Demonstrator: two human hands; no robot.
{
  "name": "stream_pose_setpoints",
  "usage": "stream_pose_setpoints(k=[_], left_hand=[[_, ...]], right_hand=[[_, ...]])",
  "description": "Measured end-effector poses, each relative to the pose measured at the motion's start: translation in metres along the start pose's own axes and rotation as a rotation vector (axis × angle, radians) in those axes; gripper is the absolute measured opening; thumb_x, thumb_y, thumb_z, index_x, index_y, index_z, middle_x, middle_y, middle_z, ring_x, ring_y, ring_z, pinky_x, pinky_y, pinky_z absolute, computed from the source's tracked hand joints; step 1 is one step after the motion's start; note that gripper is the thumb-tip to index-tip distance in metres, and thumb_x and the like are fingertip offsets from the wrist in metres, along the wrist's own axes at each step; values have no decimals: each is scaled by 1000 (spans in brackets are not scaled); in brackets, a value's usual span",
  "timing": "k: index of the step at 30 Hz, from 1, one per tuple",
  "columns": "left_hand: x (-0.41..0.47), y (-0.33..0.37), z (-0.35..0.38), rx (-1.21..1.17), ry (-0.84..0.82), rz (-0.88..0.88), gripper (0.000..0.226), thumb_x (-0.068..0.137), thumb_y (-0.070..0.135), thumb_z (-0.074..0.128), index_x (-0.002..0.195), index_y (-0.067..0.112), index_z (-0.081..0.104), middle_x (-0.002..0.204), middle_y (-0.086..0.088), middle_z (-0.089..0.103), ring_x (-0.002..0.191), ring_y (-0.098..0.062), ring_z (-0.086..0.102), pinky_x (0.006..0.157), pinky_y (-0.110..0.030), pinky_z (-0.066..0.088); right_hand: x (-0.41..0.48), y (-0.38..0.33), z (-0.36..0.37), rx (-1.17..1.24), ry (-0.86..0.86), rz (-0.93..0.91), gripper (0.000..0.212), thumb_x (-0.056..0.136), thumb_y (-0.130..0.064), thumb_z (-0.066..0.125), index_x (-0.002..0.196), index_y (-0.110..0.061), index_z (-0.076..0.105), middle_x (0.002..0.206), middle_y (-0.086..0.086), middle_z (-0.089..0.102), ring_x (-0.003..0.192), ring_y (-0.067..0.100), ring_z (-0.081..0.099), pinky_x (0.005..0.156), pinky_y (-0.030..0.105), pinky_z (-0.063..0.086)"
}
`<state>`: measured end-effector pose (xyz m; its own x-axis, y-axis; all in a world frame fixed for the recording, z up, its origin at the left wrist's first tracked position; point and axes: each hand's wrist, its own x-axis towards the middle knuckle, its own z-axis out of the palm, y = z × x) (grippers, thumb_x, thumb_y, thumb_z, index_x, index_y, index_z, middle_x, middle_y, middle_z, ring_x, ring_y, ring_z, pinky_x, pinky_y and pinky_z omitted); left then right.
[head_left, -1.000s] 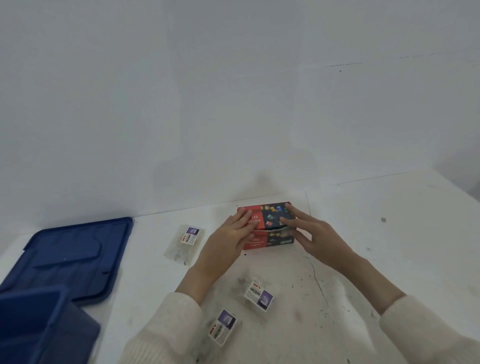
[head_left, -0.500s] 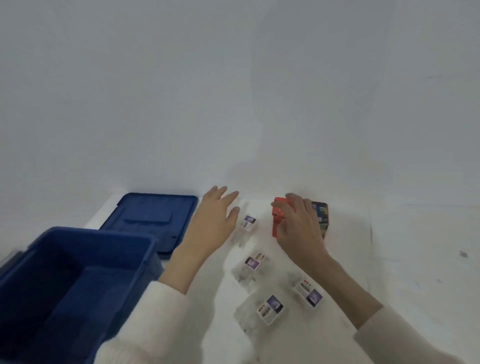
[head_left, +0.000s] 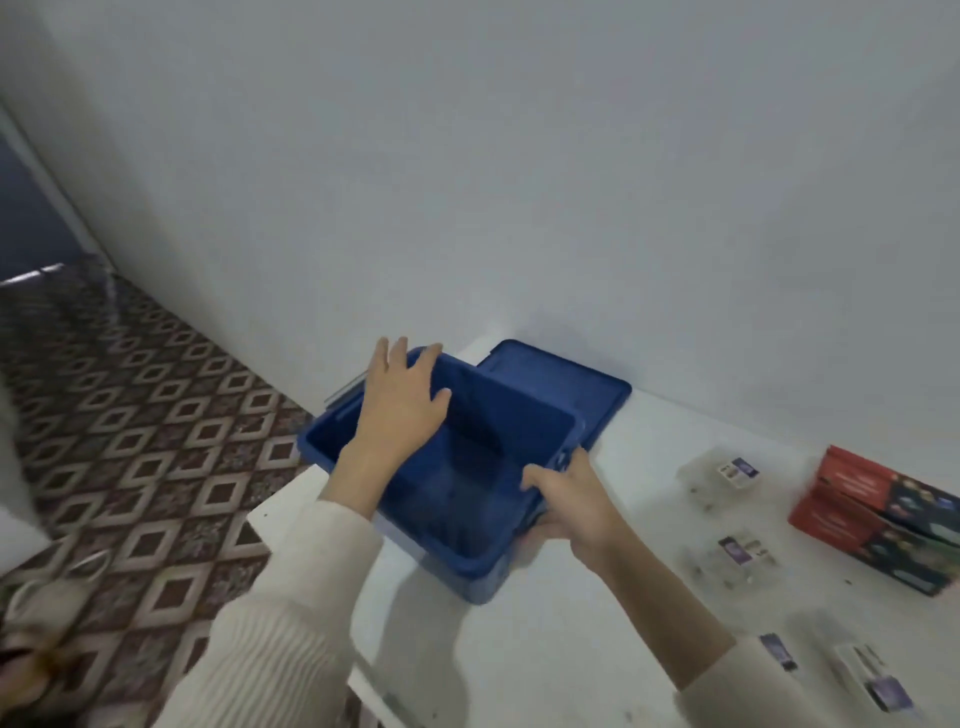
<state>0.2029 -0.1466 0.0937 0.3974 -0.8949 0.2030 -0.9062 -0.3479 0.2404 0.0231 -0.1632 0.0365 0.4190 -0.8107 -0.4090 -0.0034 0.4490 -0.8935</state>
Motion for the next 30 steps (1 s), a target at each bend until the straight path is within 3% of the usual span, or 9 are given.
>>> stream_pose_setpoints(k=[2,4,8,10,13,16,21,25,30], left_hand=[[3,-10,-17,86,23,-116,67,93,29,50,148,17,15,153,-23,16,142,-41,7,115,-48,10],[5,-7,-38,86,0,-149,70,90,27,54,147,15,16,145,-23,33,132,-42,30,107,-48,27],[2,54,-65,-135,-169,2,51,85,18,62,133,17,47,123,-15,59,105,-32,56,85,-35,44],[-9,106,-61,-259,-265,109,36,84,17,61,120,17,60,106,-11,66,86,-25,61,70,-30,48],[-29,191,-40,-365,-371,275,26,82,18,57,106,15,66,81,-6,69,63,-15,60,52,-23,45],[-56,271,-11,-390,-487,419,27,81,21,58,104,10,64,78,-8,70,57,-16,64,55,-26,51],[-110,356,37,-428,-576,521,30,74,31,60,96,11,60,86,-6,66,74,-25,67,71,-43,58],[-133,385,55,-338,-540,569,29,77,33,60,95,11,57,84,-4,62,76,-21,63,70,-39,57],[-152,405,77,-314,-547,561,26,76,36,59,90,14,57,81,-2,62,71,-19,61,61,-31,52]], right_hand=[[-11,-21,-15,-31,20,-9,50,78,2,51,123,-18,44,105,10,59,84,34,60,44,29,52],[-28,-46,-40,-85,42,-63,42,80,4,49,118,-16,49,100,11,61,75,31,62,41,29,52],[-73,-81,-123,-198,261,-196,36,79,0,51,110,-15,59,98,13,69,78,28,65,62,36,53],[-106,-88,-173,-191,410,-227,29,80,-4,54,107,-12,63,101,18,68,76,28,64,62,34,52],[-168,-88,-245,-266,652,-230,24,87,-12,56,109,-17,64,95,8,70,77,25,65,59,31,50],[-227,-77,-310,-325,844,-184,17,89,-17,56,103,-22,65,90,1,69,77,22,65,59,30,46],[-276,-40,-389,-290,968,-71,20,90,-14,53,105,-23,63,94,2,68,83,24,64,75,36,48],[-291,-21,-423,-254,991,-60,22,90,-11,53,105,-25,61,92,0,66,80,21,62,76,36,46],[-299,-12,-450,-267,989,-53,24,90,-8,52,107,-22,63,95,5,65,77,20,61,65,31,46]])
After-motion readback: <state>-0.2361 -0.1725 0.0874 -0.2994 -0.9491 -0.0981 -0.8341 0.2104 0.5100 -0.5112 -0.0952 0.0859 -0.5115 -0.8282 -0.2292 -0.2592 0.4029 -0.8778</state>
